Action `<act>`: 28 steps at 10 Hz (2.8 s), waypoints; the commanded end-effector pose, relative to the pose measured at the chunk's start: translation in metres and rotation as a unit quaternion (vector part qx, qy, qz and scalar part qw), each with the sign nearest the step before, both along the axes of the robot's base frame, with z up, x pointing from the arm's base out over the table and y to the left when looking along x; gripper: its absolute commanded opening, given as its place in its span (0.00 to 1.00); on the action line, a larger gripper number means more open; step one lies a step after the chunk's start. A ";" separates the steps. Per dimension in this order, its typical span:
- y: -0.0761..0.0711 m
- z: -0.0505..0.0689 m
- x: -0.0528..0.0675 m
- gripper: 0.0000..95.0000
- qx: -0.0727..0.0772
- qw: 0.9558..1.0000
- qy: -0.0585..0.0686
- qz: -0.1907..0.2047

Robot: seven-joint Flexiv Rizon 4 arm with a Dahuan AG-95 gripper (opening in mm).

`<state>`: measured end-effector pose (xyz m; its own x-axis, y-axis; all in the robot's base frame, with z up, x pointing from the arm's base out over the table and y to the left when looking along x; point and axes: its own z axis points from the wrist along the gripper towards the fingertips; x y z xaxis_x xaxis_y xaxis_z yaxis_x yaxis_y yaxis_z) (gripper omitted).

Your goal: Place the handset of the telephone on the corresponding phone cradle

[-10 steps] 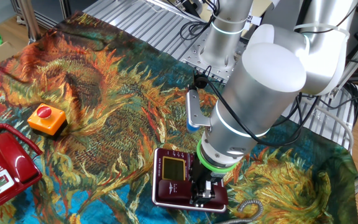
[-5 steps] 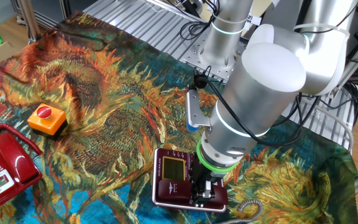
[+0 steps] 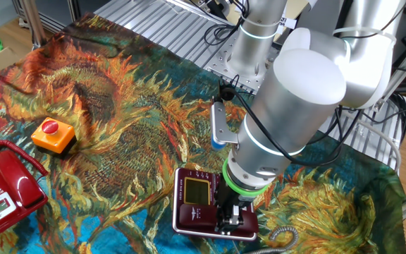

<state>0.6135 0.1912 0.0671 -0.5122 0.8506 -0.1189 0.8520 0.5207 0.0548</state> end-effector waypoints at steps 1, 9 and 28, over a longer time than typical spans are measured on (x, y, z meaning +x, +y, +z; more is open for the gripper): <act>0.000 0.000 0.000 0.40 0.001 1.000 0.000 -0.001; 0.000 0.000 0.000 0.60 0.001 1.000 0.000 -0.004; -0.026 0.068 -0.044 0.00 -0.006 0.892 0.121 0.435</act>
<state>0.5785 0.1763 0.1301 -0.9504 0.2981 0.0887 0.2972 0.9545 -0.0234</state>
